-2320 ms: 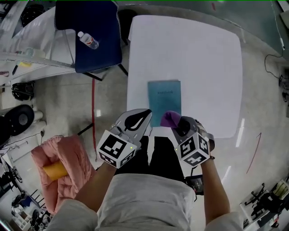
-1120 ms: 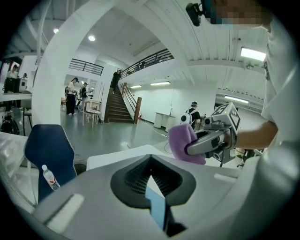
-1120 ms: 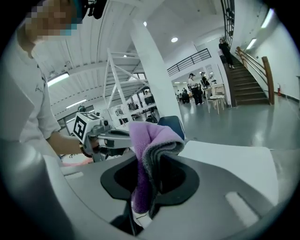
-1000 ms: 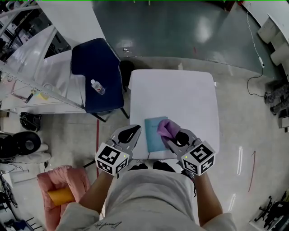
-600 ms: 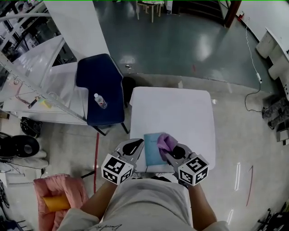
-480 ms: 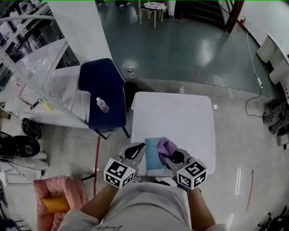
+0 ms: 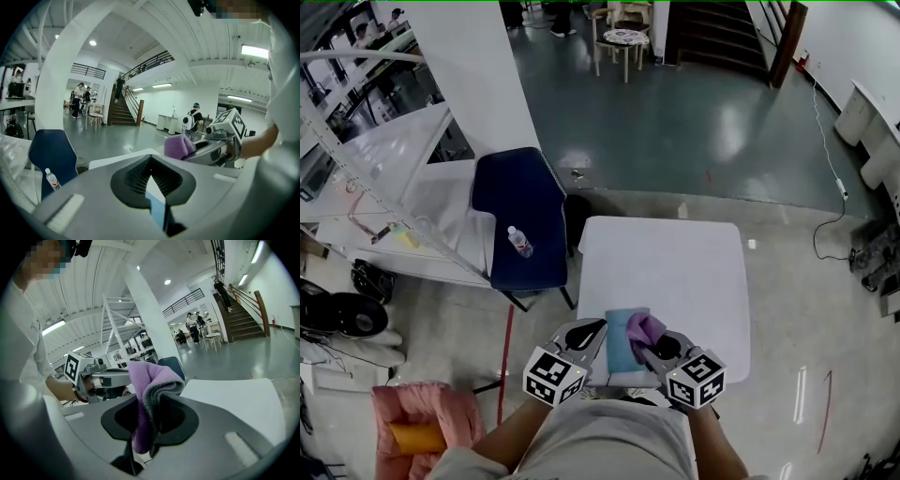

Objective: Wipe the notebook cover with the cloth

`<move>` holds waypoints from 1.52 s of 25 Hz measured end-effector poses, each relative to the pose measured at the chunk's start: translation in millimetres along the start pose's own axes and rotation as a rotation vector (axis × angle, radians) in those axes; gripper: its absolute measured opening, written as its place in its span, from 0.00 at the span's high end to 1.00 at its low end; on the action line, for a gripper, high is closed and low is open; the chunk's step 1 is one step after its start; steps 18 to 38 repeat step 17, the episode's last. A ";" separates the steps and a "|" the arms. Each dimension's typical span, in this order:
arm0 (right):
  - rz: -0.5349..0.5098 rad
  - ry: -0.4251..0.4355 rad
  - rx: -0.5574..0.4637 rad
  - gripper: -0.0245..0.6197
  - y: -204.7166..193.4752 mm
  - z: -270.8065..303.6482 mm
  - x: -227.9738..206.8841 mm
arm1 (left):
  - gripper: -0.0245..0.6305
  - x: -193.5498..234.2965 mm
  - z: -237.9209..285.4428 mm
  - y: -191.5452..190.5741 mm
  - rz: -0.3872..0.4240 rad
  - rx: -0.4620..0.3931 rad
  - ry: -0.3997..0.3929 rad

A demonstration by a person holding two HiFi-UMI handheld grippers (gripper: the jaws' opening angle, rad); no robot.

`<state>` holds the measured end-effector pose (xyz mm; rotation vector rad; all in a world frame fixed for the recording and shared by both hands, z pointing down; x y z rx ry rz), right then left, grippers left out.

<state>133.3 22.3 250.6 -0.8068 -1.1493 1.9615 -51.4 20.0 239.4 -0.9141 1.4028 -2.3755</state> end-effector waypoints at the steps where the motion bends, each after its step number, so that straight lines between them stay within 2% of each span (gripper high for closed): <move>1: -0.001 0.001 -0.001 0.80 0.7 0.2 0.3 | 0.96 -0.4 -0.2 0.5 0.002 0.002 -0.002; 38: -0.023 0.010 -0.002 0.80 -0.9 3.8 7.5 | 0.96 -0.2 -3.0 -5.3 -0.004 -0.002 -0.005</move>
Point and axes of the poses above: the fingertips, and each gripper's own axes: z forward along the fingers, x to its left, y out of its top, the point moved 8 cm from there along -z, backward along the fingers, and after that the axes turned 14 degrees about -z, right-handed, at the moved point
